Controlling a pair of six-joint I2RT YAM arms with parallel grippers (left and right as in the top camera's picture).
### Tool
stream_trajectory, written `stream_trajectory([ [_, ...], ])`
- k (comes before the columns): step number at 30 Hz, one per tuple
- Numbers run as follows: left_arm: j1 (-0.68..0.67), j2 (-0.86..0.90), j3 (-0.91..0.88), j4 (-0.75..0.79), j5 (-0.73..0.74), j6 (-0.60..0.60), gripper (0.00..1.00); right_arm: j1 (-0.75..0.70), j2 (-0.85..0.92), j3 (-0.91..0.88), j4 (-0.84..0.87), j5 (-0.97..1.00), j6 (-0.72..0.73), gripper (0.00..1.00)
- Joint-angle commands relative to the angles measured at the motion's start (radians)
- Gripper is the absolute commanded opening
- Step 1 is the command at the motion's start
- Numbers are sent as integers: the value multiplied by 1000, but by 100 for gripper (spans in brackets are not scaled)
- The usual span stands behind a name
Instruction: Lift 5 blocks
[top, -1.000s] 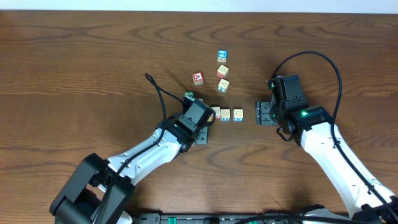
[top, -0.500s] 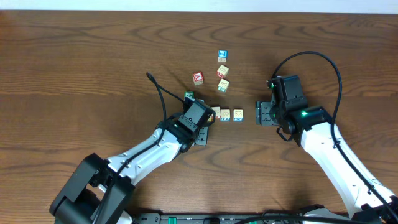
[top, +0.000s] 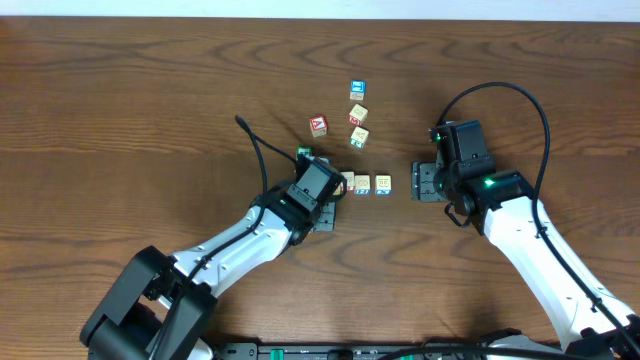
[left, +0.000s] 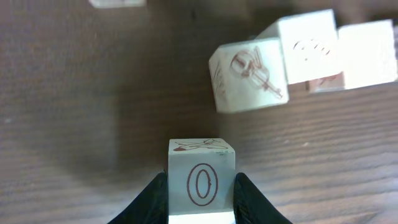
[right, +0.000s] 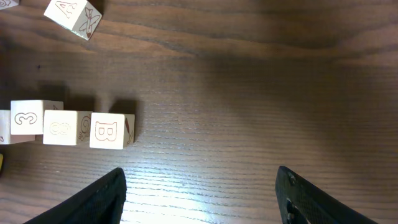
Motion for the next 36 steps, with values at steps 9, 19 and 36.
stream_trajectory([
  [9, 86, 15, 21, 32, -9, 16, 30, -3, 10, -8, 3, 3, -10, 74],
  [19, 85, 15, 21, 95, -8, -6, 30, -3, 10, -8, 4, 3, -10, 73],
  [36, 85, 18, 21, 140, -8, -6, 30, -2, 33, -37, 85, -10, -9, 71],
])
